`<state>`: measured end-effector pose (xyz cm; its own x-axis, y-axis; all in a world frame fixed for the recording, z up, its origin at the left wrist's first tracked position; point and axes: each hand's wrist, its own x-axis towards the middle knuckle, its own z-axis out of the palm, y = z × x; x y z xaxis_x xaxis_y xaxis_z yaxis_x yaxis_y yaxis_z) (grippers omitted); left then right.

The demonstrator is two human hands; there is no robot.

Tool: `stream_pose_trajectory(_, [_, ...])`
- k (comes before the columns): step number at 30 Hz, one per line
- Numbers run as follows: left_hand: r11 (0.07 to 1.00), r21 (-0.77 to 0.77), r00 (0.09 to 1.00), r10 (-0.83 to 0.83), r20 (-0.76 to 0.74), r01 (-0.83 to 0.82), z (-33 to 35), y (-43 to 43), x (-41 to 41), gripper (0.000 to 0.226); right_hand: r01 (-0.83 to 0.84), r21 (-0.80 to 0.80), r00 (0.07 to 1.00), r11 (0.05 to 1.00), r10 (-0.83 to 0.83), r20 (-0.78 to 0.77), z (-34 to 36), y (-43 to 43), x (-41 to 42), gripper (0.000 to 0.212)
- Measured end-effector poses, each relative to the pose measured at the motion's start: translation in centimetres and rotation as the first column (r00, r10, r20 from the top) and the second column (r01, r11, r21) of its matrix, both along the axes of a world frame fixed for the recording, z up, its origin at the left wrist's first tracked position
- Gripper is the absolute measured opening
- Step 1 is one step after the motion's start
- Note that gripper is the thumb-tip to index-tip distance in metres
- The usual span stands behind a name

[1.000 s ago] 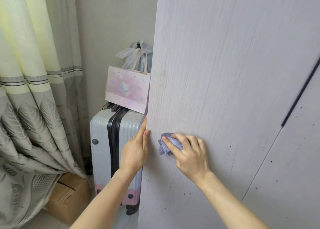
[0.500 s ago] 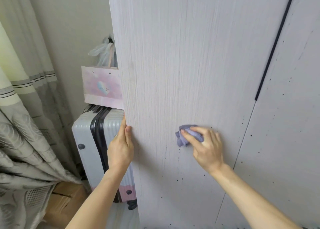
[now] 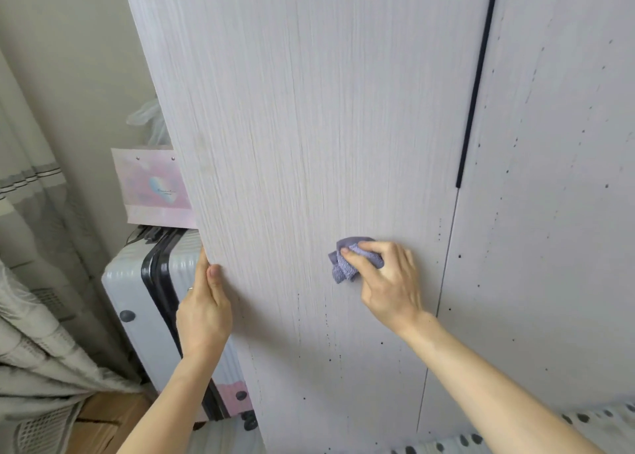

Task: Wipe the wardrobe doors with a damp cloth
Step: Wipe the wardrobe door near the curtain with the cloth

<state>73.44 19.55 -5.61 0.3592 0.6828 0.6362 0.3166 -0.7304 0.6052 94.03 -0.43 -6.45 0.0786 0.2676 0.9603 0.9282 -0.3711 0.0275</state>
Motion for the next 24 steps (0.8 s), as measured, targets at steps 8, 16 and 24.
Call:
stream_pose_trajectory(8, [0.997, -0.057, 0.996, 0.048, -0.071, -0.052, 1.1, -1.1, -0.3, 0.057, 0.008, -0.207, 1.0, 0.978, -0.013, -0.023, -1.9, -2.6, -0.2, 0.039])
stream_pose_trajectory(16, [0.993, -0.095, 0.997, 0.06, -0.046, -0.064, 0.9, -1.3, -0.1, 0.056, 0.107, 0.115, 0.977, 0.988, -0.083, -0.196, -0.3, -4.4, 2.3, 0.036])
stream_pose_trajectory(24, [0.997, -0.07, 0.998, 0.03, -0.057, -0.034, 0.8, -1.0, -0.4, 0.053, 0.102, -0.116, 0.952, 0.988, -0.13, -0.276, -5.4, -7.2, 2.6, 0.035])
